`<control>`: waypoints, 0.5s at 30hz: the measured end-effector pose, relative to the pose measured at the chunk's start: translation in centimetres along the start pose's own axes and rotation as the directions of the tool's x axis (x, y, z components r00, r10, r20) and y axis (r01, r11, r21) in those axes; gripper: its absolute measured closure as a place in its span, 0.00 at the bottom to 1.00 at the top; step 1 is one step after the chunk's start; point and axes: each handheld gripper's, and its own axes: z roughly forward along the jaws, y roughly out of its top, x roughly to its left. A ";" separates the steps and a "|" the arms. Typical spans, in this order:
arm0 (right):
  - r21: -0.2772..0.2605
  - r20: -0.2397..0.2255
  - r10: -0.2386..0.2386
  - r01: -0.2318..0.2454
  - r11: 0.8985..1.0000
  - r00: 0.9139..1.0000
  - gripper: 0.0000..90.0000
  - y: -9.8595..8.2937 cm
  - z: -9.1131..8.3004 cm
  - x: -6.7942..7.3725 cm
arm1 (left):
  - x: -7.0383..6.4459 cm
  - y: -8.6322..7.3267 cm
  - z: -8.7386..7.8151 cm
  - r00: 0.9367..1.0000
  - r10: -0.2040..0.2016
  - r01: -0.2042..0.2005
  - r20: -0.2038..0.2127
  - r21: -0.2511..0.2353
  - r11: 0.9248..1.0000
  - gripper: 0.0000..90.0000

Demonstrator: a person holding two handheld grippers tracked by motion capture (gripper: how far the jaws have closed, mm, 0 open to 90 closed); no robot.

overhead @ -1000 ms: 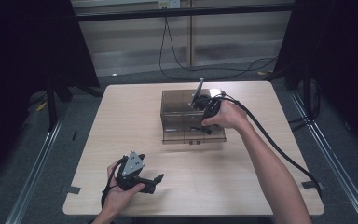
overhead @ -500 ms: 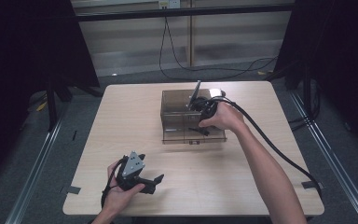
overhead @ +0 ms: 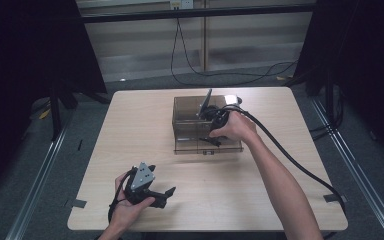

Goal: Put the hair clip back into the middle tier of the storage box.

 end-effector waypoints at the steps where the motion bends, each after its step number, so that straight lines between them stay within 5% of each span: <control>1: 0.003 0.000 0.002 -0.002 1.000 1.000 0.91 0.1 0.1 0.0 | 0.0 0.0 0.0 1.000 0.004 -0.004 0.001 0.000 1.000 0.03; 15: -0.010 -0.002 0.011 -0.011 1.000 1.000 0.91 0.5 0.6 0.0 | -0.1 0.0 0.2 1.000 0.000 0.000 0.004 0.000 1.000 0.03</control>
